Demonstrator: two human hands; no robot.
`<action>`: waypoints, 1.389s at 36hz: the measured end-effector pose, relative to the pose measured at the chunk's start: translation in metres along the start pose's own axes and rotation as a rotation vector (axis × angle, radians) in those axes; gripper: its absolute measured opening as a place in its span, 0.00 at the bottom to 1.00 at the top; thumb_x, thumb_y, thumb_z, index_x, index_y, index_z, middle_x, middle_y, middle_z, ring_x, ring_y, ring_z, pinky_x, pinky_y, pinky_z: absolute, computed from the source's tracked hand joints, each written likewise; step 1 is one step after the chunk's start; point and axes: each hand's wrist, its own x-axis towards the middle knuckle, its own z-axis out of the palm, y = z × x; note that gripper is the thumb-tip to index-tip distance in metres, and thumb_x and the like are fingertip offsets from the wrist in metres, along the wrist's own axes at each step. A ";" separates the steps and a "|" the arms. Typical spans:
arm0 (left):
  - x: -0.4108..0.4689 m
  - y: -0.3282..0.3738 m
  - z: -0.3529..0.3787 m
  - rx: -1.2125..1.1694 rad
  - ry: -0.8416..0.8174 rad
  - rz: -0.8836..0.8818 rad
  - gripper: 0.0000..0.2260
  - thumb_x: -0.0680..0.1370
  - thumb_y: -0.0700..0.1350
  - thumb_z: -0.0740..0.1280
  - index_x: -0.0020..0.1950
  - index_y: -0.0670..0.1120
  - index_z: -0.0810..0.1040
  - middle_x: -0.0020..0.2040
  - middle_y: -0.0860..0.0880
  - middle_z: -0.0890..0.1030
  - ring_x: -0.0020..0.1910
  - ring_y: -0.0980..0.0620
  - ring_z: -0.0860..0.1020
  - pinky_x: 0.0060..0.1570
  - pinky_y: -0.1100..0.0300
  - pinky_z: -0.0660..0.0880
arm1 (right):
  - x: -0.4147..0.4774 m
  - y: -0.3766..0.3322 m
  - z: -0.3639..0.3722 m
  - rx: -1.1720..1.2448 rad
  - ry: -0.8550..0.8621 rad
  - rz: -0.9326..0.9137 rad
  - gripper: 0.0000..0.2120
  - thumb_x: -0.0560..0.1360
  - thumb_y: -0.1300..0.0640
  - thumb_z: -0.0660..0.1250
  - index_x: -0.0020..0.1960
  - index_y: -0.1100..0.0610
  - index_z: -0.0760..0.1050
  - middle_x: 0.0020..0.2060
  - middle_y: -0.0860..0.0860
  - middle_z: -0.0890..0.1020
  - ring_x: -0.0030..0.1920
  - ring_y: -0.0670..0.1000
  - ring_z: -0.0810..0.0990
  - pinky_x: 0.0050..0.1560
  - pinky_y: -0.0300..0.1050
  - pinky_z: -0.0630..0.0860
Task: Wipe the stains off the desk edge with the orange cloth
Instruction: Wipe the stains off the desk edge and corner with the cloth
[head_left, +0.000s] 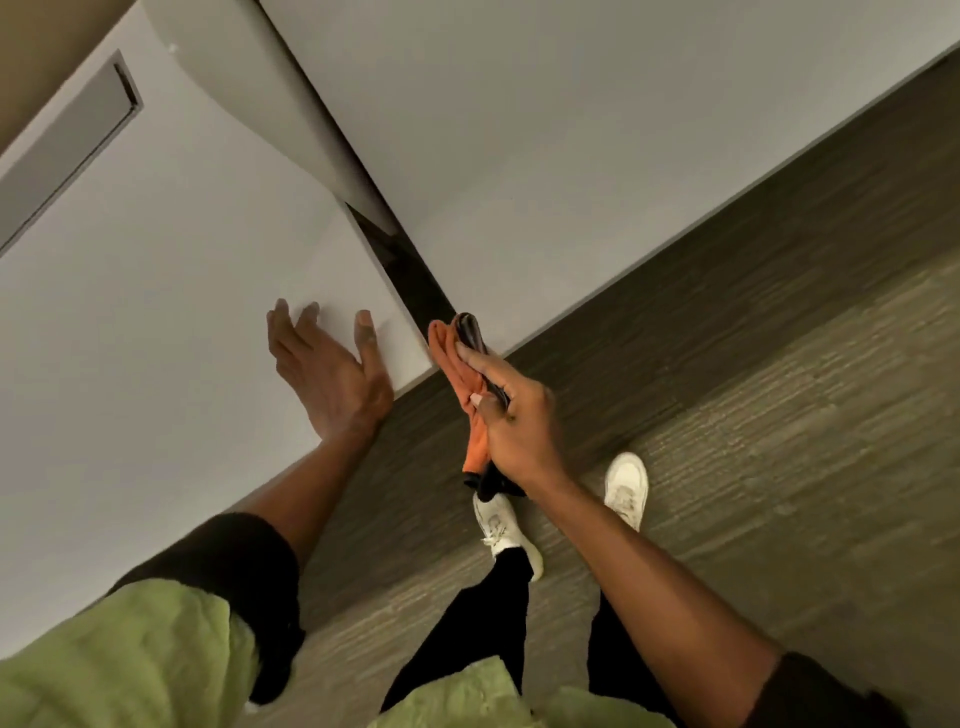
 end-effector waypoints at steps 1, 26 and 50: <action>0.000 -0.001 0.000 0.008 -0.002 0.011 0.34 0.86 0.72 0.52 0.78 0.47 0.66 0.86 0.44 0.61 0.87 0.41 0.58 0.84 0.39 0.60 | 0.002 -0.003 0.006 -0.052 -0.026 -0.039 0.30 0.80 0.72 0.64 0.76 0.48 0.75 0.78 0.47 0.74 0.75 0.46 0.74 0.69 0.36 0.77; -0.002 0.000 0.000 0.028 -0.026 0.066 0.33 0.87 0.69 0.47 0.77 0.45 0.69 0.82 0.42 0.67 0.83 0.42 0.64 0.81 0.45 0.61 | 0.053 -0.026 0.021 -0.283 -0.193 -0.120 0.29 0.82 0.67 0.66 0.78 0.44 0.71 0.75 0.50 0.77 0.70 0.45 0.77 0.58 0.20 0.68; -0.006 0.005 -0.008 0.025 -0.090 0.067 0.27 0.87 0.60 0.54 0.77 0.43 0.71 0.82 0.40 0.67 0.83 0.40 0.64 0.81 0.40 0.63 | 0.145 -0.067 0.051 -0.282 -0.235 -0.078 0.26 0.82 0.68 0.63 0.76 0.50 0.75 0.72 0.50 0.80 0.71 0.51 0.79 0.66 0.32 0.72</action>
